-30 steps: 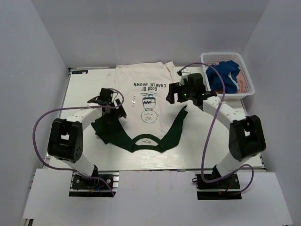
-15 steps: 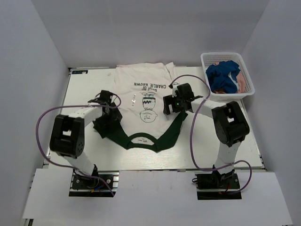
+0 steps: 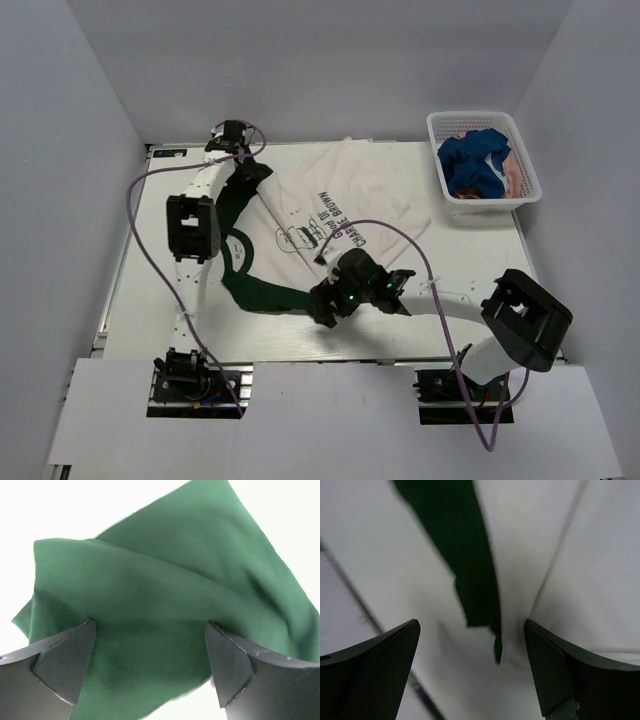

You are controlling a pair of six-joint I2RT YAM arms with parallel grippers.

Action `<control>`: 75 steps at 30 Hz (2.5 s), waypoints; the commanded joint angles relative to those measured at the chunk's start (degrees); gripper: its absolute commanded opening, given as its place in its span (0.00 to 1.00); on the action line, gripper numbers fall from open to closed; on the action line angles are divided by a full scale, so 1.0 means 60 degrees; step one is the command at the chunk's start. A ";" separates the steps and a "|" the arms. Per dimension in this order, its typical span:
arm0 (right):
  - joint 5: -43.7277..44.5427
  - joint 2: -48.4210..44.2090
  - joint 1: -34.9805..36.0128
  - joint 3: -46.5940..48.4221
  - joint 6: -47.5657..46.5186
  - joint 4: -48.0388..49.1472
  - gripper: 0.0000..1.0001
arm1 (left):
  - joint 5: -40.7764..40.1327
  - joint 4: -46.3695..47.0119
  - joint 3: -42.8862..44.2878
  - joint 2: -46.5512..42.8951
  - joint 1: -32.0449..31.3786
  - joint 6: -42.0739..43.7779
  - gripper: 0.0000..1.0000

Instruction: Fold and stack the t-shirts

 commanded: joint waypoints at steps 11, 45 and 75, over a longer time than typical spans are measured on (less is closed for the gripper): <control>0.3339 0.0029 0.0803 0.3531 0.0201 -0.2065 0.90 | 0.1011 0.1084 -0.0206 -0.2296 -0.0095 0.1390 1.00; 0.2642 0.4116 -0.6053 0.6170 -0.0777 -0.3531 0.61 | 0.0643 0.0947 -0.8965 -0.5447 0.0036 -0.1231 1.00; 0.2848 -0.5873 -0.5937 -0.1403 0.3427 -0.7034 0.40 | 0.0350 0.0654 -0.8614 -0.6092 0.0124 -0.1319 1.00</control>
